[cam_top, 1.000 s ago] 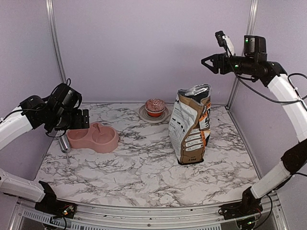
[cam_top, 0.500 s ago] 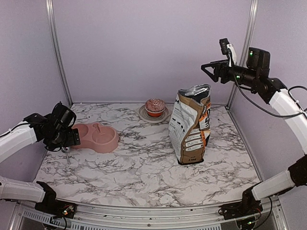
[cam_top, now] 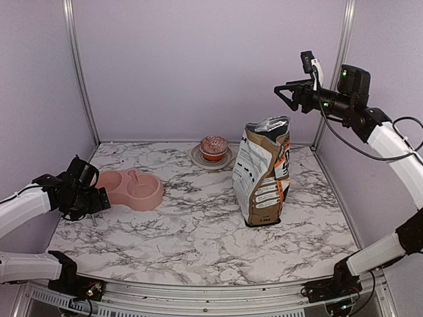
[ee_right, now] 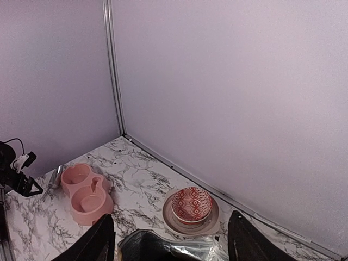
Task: Serve the pet food
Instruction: Move the pet food bag to the center of the board, then pick up the spatula from the center of the board.
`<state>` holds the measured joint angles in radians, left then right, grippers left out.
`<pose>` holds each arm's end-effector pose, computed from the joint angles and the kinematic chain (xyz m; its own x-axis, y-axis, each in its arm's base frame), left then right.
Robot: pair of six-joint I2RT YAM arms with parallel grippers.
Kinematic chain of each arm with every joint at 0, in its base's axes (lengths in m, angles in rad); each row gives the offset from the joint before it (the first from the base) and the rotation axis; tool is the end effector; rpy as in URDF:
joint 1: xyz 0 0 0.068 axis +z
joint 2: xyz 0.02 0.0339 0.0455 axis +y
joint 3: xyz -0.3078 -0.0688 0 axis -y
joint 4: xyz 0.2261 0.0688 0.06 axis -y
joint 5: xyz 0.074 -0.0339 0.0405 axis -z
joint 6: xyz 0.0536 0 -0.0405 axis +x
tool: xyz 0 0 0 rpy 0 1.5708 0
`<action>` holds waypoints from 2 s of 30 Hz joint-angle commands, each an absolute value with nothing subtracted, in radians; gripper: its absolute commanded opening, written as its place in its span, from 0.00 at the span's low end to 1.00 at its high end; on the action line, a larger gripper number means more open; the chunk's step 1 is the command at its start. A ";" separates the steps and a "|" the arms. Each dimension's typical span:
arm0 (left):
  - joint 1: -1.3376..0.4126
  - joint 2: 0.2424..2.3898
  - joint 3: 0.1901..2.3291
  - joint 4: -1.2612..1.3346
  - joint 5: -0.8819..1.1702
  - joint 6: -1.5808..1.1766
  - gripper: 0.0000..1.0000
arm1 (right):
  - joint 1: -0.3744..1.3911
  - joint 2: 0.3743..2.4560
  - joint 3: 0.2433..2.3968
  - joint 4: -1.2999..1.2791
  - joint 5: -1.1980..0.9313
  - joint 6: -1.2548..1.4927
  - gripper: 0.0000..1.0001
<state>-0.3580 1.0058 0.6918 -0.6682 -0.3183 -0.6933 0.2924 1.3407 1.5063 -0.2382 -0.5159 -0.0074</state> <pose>0.1540 -0.0397 0.2568 -0.7078 -0.3832 -0.5934 -0.3670 0.9173 -0.1546 0.2636 0.1070 0.5009 -0.0641 -0.0260 -0.9976 -0.7224 0.6909 0.0284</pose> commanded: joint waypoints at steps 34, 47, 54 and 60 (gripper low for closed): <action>-0.315 1.174 0.521 -0.325 -0.271 -0.672 0.83 | 0.289 1.372 1.493 -0.197 -0.525 0.000 0.68; -0.248 1.150 0.557 -0.425 -0.380 -0.678 0.78 | 0.289 1.391 1.495 -0.204 -0.522 -0.006 0.68; -0.193 1.177 0.530 -0.373 -0.324 -0.660 0.70 | 0.287 1.400 1.492 -0.202 -0.520 -0.008 0.68; -0.147 1.223 0.503 -0.270 -0.240 -0.641 0.54 | 0.288 1.401 1.493 -0.208 -0.516 -0.012 0.68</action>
